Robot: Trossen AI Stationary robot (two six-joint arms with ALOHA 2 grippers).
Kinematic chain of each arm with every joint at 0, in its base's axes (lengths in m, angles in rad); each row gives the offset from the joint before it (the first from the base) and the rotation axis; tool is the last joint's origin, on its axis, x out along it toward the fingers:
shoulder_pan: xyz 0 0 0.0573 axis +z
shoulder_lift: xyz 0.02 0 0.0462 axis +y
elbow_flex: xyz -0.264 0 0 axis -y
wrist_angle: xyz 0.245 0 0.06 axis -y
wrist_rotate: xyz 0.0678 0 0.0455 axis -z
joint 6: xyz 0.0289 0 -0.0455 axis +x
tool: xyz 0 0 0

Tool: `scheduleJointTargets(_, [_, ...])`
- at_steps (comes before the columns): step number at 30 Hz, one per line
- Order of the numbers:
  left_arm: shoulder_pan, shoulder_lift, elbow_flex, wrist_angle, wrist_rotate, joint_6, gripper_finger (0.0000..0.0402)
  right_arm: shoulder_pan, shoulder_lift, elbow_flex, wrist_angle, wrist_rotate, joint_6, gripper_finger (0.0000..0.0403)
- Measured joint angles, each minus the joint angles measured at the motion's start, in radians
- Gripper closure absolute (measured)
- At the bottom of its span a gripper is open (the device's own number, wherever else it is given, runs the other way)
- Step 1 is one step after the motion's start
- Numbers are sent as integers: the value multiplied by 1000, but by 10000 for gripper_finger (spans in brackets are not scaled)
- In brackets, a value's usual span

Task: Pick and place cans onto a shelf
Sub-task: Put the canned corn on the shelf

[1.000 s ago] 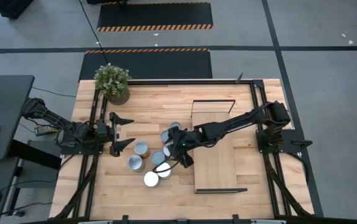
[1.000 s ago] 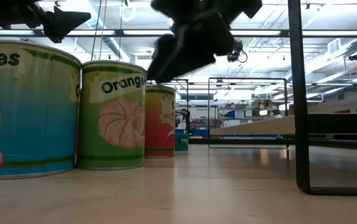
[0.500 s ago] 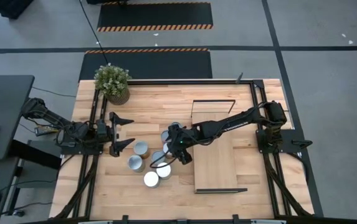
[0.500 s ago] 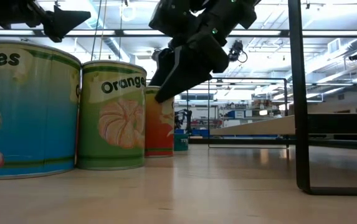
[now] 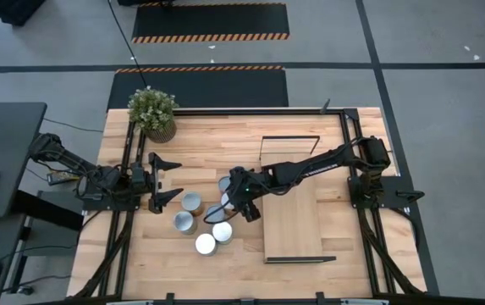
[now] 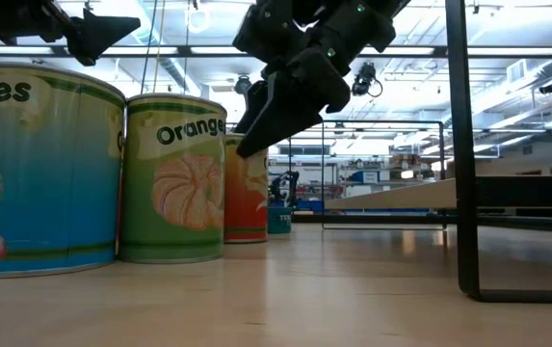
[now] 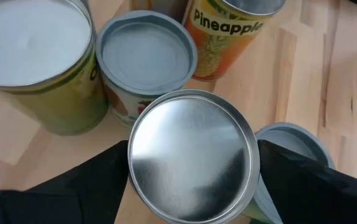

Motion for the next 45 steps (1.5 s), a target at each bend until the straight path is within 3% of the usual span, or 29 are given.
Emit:
scheduleJointTargets(11, [0,0,0,-1,0,0,17,0,-76,-5,-27,13,0,65])
scheduleJointTargets(16, [0,0,0,-1,0,-1,17,2,-142,-5,-106,100,1,65])
scheduleJointTargets(28, [0,0,0,-5,0,-1,17,5,-347,-13,-501,252,191,65])
scheduleJointTargets(38, [0,0,0,-5,0,-2,17,8,-618,-361,-491,409,377,66])
scheduleJointTargets(45, [0,0,0,-5,0,-2,17,-10,-861,-532,-492,428,432,66])
